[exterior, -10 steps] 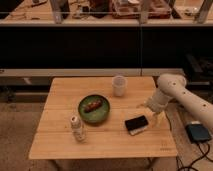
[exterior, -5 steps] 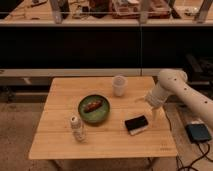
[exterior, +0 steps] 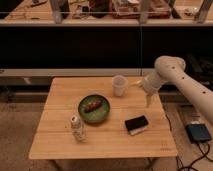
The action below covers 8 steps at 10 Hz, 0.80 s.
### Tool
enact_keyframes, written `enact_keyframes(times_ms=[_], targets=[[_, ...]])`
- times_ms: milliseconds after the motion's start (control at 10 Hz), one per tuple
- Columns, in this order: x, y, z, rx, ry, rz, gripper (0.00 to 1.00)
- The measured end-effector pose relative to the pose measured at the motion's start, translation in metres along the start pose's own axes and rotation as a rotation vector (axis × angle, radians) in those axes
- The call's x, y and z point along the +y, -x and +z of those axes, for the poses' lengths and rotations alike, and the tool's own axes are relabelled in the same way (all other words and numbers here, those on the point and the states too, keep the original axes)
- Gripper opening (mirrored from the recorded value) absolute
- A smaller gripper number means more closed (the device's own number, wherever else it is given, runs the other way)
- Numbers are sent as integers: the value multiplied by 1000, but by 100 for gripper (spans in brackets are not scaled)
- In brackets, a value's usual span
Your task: Place the ceramic cup in the ceramic bowl
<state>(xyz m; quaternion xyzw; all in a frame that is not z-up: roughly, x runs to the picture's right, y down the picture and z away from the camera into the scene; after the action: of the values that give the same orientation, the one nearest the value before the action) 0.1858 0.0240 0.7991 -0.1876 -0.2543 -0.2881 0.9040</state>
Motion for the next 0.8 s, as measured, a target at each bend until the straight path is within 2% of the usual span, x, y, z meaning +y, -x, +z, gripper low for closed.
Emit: enact_keyframes(times_ms=[200, 400, 800], targets=[[-25, -1, 9, -9, -38, -24, 80], [-49, -5, 27, -7, -57, -54, 80], [-80, -21, 71, 19, -34, -80, 80]])
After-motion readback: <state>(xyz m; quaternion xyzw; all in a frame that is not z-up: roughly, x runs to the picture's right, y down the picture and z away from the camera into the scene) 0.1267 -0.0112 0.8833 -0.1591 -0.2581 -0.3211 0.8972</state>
